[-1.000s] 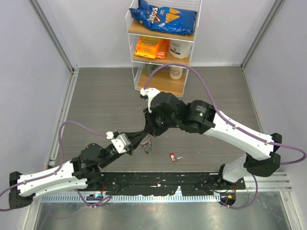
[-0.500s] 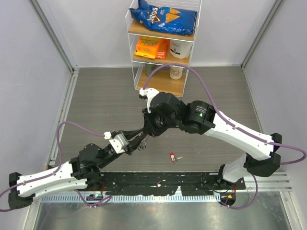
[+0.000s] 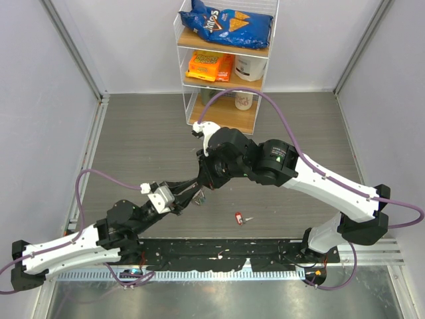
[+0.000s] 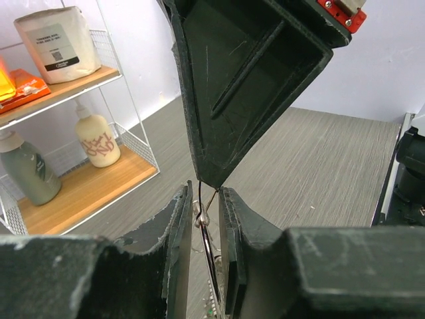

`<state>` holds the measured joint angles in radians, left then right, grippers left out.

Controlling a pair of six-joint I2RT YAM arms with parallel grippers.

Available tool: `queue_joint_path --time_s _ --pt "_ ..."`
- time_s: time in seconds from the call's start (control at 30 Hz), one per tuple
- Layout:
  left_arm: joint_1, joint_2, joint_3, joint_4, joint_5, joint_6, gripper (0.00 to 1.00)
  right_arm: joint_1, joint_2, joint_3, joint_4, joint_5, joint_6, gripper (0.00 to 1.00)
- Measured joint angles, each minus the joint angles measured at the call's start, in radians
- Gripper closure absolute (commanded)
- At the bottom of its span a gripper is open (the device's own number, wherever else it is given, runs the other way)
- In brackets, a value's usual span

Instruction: Put the keys on the keyring

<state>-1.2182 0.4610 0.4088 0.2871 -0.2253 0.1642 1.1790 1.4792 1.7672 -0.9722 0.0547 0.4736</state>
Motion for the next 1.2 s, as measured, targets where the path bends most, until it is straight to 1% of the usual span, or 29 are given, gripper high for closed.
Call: queue_joint_path --time_s 0.4,0.43,0.47,0.5,1.17,1.2 --pt "0.000 -0.014 -0.002 -0.005 0.006 0.000 0.78 0.000 0.000 0.000 0.008 0.000 0.000 0.94" --pt "0.000 -0.015 -0.002 -0.007 0.008 0.000 0.81 0.000 0.000 0.000 0.008 0.000 0.000 0.94" --pt "0.000 -0.016 -0.002 -0.007 0.008 0.000 0.92 0.000 0.000 0.000 0.007 0.000 0.000 0.94" --pt "0.000 -0.016 -0.002 -0.008 0.008 -0.001 1.00 0.000 0.000 0.000 0.008 0.000 0.000 0.94" --pt "0.000 -0.002 -0.002 -0.008 0.008 0.000 1.00 0.000 0.000 0.000 0.000 0.008 0.000 0.94" --pt "0.000 0.001 -0.002 -0.007 0.008 -0.001 0.99 0.000 0.000 0.000 -0.001 0.009 0.000 0.94"
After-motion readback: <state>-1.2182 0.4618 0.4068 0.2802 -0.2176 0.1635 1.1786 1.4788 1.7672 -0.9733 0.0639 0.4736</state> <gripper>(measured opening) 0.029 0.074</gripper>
